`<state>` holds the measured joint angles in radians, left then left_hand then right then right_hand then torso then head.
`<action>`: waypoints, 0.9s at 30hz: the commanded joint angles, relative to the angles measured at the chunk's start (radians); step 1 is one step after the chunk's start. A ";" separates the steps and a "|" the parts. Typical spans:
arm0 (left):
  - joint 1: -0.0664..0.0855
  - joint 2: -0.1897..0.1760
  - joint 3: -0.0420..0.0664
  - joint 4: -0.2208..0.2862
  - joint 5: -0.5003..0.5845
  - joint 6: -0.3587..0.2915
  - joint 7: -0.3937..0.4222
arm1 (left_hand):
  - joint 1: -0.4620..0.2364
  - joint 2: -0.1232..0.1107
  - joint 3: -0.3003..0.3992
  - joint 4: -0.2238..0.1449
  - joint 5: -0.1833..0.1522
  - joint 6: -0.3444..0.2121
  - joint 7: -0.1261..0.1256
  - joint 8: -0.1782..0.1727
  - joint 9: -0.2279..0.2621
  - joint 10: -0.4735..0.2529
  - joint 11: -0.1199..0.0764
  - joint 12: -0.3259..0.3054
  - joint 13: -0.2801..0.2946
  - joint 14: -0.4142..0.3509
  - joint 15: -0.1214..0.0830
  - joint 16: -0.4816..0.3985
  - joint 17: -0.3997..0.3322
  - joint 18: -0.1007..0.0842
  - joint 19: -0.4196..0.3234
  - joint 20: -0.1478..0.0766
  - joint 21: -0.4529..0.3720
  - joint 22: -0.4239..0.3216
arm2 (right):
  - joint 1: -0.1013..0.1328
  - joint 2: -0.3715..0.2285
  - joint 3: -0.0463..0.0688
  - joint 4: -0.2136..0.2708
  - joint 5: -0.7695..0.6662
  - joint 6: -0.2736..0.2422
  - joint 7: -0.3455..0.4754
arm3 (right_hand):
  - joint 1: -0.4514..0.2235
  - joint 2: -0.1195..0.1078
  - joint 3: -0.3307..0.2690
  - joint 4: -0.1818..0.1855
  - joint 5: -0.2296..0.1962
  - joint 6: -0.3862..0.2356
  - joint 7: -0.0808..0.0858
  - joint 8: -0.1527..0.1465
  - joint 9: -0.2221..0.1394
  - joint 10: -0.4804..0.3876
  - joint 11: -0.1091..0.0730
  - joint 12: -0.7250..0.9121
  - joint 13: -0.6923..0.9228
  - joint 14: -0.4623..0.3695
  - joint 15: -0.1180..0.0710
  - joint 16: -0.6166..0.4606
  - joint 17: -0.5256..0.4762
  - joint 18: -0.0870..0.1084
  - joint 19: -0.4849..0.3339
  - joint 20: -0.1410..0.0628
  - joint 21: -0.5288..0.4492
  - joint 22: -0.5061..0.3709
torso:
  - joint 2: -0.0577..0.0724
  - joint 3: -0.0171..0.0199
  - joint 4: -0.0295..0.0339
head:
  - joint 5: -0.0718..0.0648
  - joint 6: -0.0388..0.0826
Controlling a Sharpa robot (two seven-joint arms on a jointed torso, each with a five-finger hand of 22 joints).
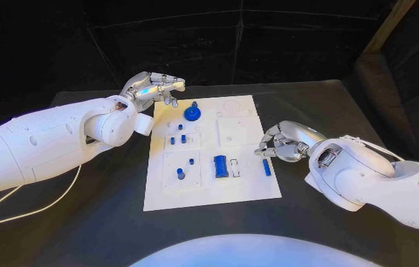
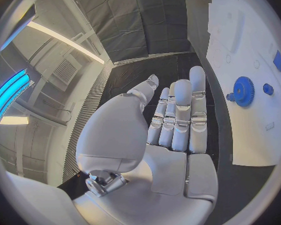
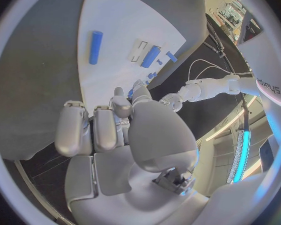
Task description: Assemble the parts on the task board
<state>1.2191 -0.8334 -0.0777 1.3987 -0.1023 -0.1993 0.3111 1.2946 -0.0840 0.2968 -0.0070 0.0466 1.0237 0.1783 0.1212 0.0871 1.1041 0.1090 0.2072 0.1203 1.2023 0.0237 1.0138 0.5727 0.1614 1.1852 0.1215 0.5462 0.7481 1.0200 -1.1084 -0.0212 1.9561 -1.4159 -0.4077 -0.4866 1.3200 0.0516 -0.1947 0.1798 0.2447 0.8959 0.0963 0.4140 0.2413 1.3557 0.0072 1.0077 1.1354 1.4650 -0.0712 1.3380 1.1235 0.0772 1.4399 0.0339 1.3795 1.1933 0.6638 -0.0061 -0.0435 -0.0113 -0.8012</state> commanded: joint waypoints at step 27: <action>0.002 -0.004 0.001 0.009 0.003 0.005 0.011 | 0.004 0.013 -0.009 -0.001 0.002 -0.006 -0.001 0.006 -0.001 -0.007 -0.002 0.009 0.002 -0.006 0.001 -0.005 -0.002 0.020 0.006 0.004 -0.005 -0.002 | -0.016 0.035 -0.004 -0.056 -0.146 0.244 -0.126 | -0.021 -0.020 -0.063 0.024 -0.021 0.082 -0.017 -0.018 0.017 -0.008 -0.008 -0.050 -0.030 0.028 -0.001 -0.027 -0.031 -0.002 -0.003 0.001 -0.010 -0.009 | 0.000 0.0020 -0.0032 | -0.023 -0.002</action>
<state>1.2191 -0.8396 -0.0778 1.4077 -0.1023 -0.1996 0.3119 1.2998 -0.0788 0.2940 -0.0099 0.0466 1.0237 0.1783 0.1212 0.0873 1.1041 0.1089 0.2130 0.1212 1.2024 0.0237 1.0137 0.5728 0.1614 1.1851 0.1215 0.5462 0.7468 1.0043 -1.0759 -0.0250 1.9000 -1.5356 -0.2011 -0.5953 1.3065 0.0330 -0.2524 0.2045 0.2298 0.9715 0.0786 0.4000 0.2574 1.3521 0.0035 0.9603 1.1057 1.4650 -0.0713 1.3148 1.0937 0.0773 1.4436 0.0374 1.3742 1.1858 0.6637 -0.0034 -0.0458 -0.0319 -0.8028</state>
